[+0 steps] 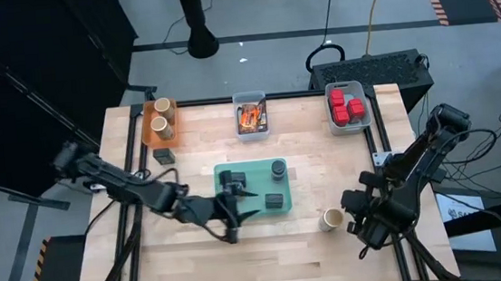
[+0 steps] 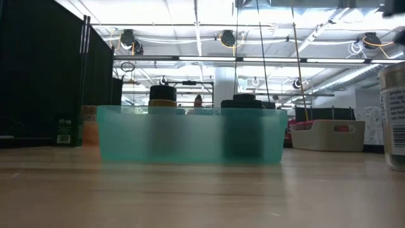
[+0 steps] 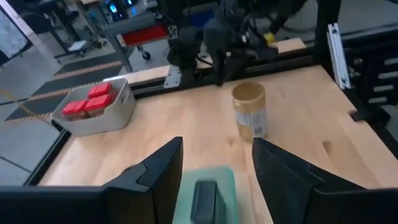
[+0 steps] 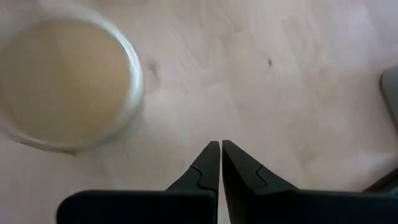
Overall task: Sort spices by type
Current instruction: Put the gold spice bottle into the orange bin
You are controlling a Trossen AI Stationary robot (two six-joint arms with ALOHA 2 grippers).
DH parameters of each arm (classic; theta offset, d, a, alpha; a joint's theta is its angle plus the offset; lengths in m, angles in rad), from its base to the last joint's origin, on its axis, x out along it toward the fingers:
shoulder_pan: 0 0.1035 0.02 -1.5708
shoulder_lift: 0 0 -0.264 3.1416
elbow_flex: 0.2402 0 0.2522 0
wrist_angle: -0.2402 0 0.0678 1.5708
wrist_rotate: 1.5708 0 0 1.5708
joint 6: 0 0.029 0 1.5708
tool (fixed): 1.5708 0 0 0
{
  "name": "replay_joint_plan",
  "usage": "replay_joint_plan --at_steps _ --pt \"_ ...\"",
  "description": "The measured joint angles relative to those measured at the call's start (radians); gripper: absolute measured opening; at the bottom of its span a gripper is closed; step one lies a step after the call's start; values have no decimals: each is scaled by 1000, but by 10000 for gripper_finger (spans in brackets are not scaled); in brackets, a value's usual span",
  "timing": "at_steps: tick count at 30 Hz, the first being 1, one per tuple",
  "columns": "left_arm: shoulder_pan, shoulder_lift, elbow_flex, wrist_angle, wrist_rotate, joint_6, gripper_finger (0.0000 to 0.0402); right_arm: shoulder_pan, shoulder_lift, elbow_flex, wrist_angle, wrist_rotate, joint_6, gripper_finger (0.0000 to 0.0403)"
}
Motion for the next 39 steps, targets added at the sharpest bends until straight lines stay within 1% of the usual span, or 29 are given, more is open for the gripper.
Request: replay_joint_plan --at_steps 2,6,9,11,13,20,26,28,32,39 --pt "14 51 0 83 4 27 194 24 5 -62 63 12 40 0" --pt "22 132 0 205 7 70 194 90 6 -160 246 126 132 0" --pt "21 171 0 295 9 104 194 122 7 -194 319 210 188 0" --pt "21 197 0 333 22 107 194 134 8 -199 353 260 193 0" --pt "21 221 -1 362 33 104 194 139 8 -199 378 283 172 0" --pt "2 280 -1 427 52 77 194 139 8 -199 479 281 92 0" --pt "-40 286 -1 430 60 78 194 138 8 -199 583 281 36 0" --pt "-51 287 -1 430 87 77 194 135 16 -199 608 283 30 0" --pt "-61 291 -1 444 151 56 194 123 58 -199 676 286 -5 0" --pt "-56 362 -1 604 159 51 194 94 153 -200 779 284 -32 0"
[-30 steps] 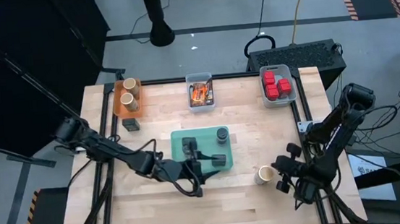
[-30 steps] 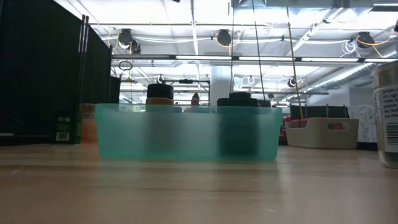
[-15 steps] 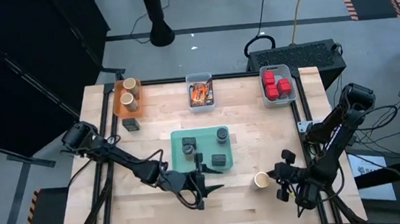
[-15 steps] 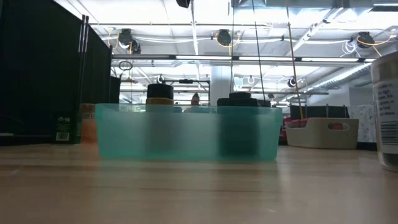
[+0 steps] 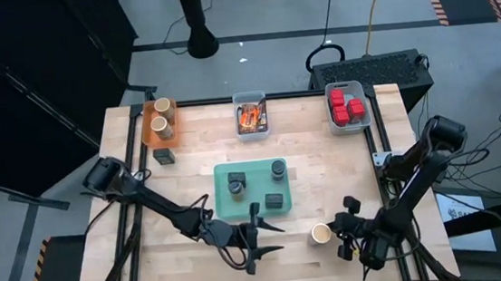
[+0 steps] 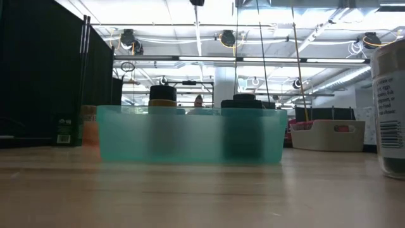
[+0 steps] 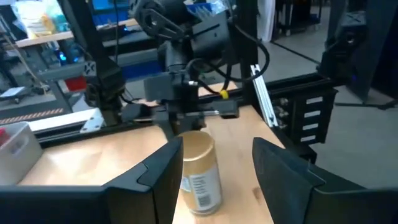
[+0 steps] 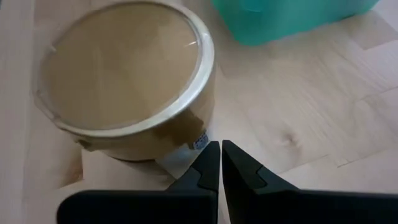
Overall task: Sort spices by type
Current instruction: Put the gold spice bottle into the orange bin
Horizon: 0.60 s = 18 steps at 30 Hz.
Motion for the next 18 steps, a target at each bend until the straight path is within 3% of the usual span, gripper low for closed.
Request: replay_joint_plan --at_steps 18 --pt "15 170 85 54 -5 -53 224 -24 14 -1 150 61 -76 0"
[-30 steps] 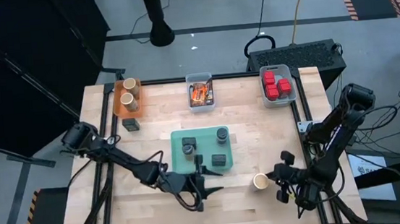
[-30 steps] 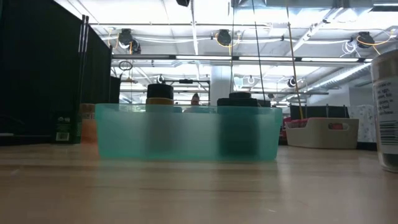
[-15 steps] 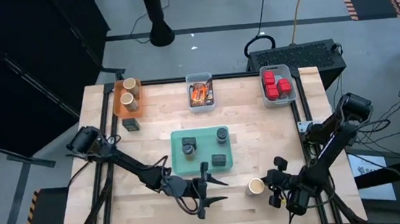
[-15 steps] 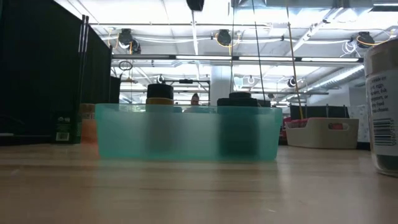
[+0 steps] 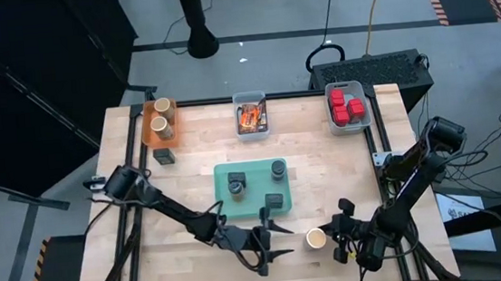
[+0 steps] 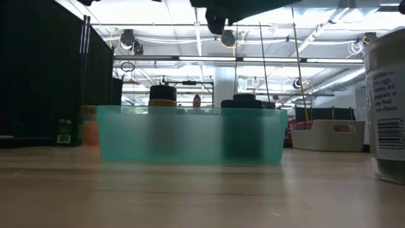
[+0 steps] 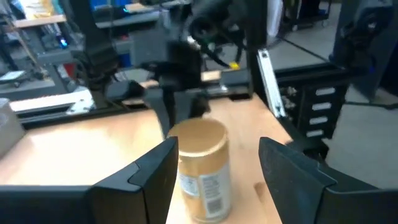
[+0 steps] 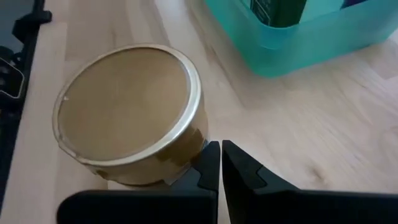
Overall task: Sort spices by type
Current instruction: Put the gold spice bottle into the orange bin
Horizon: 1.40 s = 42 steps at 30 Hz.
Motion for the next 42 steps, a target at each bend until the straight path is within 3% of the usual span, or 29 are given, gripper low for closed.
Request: replay_joint_plan --at_steps 5,10,19,25,31,39,42 --pt "-7 22 13 -5 4 -8 224 -4 3 0 49 28 -57 0" --pt "-6 22 13 -6 1 -26 225 14 -6 0 -24 118 -57 0" --pt "-2 17 13 -34 2 -61 225 120 -19 0 -160 81 196 0" --pt "13 30 13 -30 1 -101 225 143 16 0 -22 117 172 0" --pt "9 29 13 -35 2 -103 225 93 116 0 57 124 137 0" --pt "-7 29 12 -92 2 -105 225 28 236 8 341 123 -36 0" --pt "-15 29 12 -90 2 -105 225 5 267 41 372 127 -52 0"
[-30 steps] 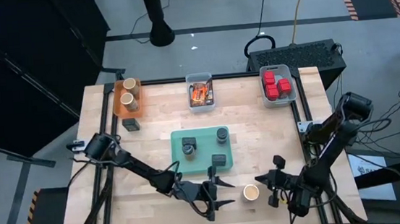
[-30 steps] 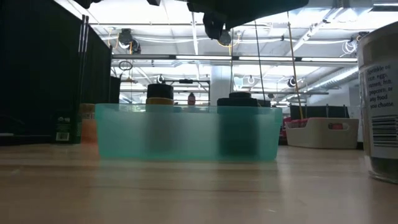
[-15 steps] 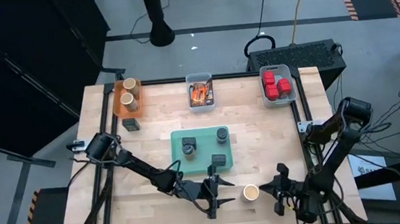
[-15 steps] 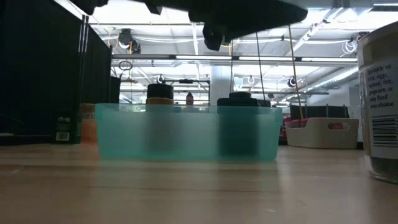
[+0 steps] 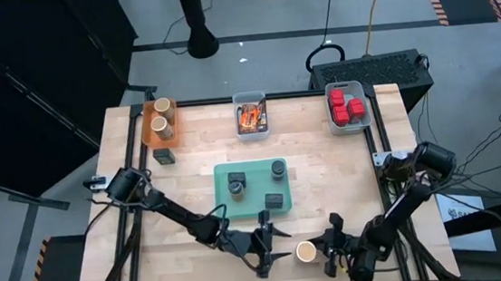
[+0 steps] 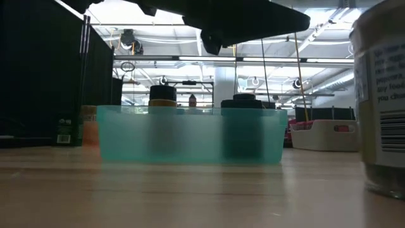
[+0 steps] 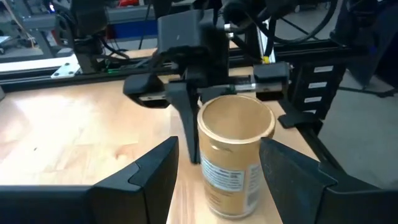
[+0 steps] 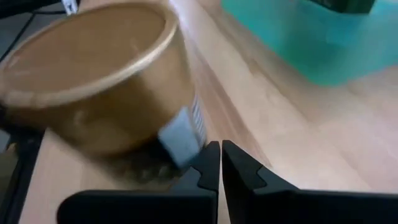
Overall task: Sort spices by type
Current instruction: Put the gold spice bottle into the orange bin
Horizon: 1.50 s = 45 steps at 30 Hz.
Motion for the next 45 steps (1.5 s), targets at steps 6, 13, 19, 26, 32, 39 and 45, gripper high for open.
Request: replay_joint_plan --at_steps 6,13,19,26,32,39,45 --pt "-8 0 0 -1 16 -1 225 -50 57 80 -13 15 -74 0" --pt "-11 0 0 -2 26 2 225 -29 1 155 -343 12 28 0" --pt "-11 -1 0 -25 5 2 225 52 -36 228 -467 -132 150 0" --pt "-16 -1 0 -31 -19 3 225 82 27 269 -444 -101 215 0" --pt "-28 -19 -1 -42 -42 36 225 35 74 272 -375 -110 140 0" --pt "-51 -59 -1 -184 -22 -21 225 -12 88 272 -304 -113 17 0" --pt "-57 -74 -1 -212 -22 -46 225 -66 88 272 -245 -134 -107 0"
